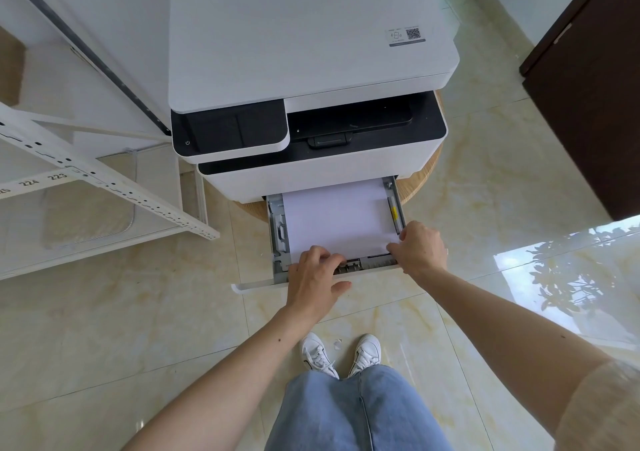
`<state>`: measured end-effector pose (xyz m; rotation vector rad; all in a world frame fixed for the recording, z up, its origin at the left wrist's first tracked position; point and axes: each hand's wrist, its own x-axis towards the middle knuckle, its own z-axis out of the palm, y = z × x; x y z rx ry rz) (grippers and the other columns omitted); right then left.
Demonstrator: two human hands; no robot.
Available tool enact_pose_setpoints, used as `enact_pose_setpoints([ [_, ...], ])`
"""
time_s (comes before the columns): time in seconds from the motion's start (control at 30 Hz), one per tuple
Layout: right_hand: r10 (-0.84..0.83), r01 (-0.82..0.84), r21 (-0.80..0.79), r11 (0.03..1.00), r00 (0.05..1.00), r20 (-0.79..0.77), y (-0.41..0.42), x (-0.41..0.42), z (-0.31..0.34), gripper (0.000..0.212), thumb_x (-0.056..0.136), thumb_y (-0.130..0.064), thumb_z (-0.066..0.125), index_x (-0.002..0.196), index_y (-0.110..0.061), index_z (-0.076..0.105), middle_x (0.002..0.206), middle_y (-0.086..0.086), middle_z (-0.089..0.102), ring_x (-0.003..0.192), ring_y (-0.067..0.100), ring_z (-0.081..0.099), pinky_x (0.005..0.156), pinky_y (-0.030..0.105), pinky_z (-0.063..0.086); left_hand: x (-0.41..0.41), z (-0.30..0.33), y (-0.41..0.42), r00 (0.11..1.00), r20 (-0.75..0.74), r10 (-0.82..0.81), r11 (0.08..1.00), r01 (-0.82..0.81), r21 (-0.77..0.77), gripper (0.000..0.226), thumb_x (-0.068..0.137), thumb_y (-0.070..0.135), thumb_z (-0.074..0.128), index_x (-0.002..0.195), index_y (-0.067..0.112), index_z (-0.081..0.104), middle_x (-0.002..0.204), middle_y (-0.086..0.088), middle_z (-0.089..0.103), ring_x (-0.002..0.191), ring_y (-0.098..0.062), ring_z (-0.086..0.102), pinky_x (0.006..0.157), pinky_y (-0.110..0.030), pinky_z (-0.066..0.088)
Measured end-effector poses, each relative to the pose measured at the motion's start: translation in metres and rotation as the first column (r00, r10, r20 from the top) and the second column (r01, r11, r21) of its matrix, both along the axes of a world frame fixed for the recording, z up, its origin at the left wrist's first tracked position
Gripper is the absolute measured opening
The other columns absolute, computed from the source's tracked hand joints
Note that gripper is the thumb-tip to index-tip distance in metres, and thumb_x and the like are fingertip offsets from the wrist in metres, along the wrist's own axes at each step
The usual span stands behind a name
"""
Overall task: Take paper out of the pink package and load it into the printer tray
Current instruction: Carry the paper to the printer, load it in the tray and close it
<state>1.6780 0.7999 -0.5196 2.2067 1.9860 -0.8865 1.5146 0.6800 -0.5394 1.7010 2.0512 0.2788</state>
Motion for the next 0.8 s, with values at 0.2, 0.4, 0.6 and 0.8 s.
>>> enact_pose_setpoints([
  [0.2,-0.024,0.026,0.088,0.996,0.999,-0.032,0.008,0.003,0.001,0.029,0.083,-0.031,0.064,0.108,-0.022,0.052,0.089,0.003,0.066,0.079,0.029,0.060,0.069,0.035,0.048,-0.018,0.006,0.002,0.952,0.180,0.247,0.938,-0.282,0.202,0.024,0.084,0.032,0.069,0.098,0.013,0.067,0.095,0.001,0.071,0.086,-0.017,0.067,0.073,-0.029,0.051],
  [0.4,0.035,-0.017,0.168,0.986,0.994,-0.106,0.017,0.003,-0.007,0.046,0.087,-0.036,0.064,0.128,-0.022,0.051,0.131,0.003,0.049,0.118,0.023,0.048,0.078,0.037,0.046,-0.058,-0.001,0.002,0.860,0.109,0.498,0.783,-0.501,0.369,0.028,0.075,0.012,0.077,0.099,0.008,0.061,0.091,-0.010,0.063,0.084,-0.030,0.059,0.070,-0.041,0.050],
  [0.6,-0.023,0.082,0.196,0.977,0.958,-0.285,0.018,-0.002,-0.022,0.026,0.088,-0.024,0.065,0.110,-0.010,0.067,0.113,0.010,0.064,0.098,0.029,0.059,0.077,0.032,0.041,-0.069,-0.013,0.013,0.734,0.350,0.581,0.722,-0.664,0.194,0.034,0.083,0.020,0.071,0.111,0.005,0.060,0.107,-0.004,0.057,0.105,-0.030,0.056,0.089,-0.046,0.050],
  [0.8,-0.131,0.210,0.185,0.960,0.923,-0.363,0.015,-0.002,-0.033,0.016,0.085,-0.021,0.066,0.091,-0.009,0.074,0.087,0.009,0.069,0.079,0.025,0.056,0.070,0.027,0.036,-0.064,-0.016,0.013,0.691,0.414,0.592,0.711,-0.690,0.135,0.016,0.085,0.018,0.068,0.095,0.006,0.072,0.096,-0.003,0.072,0.087,-0.021,0.067,0.084,-0.038,0.055],
])
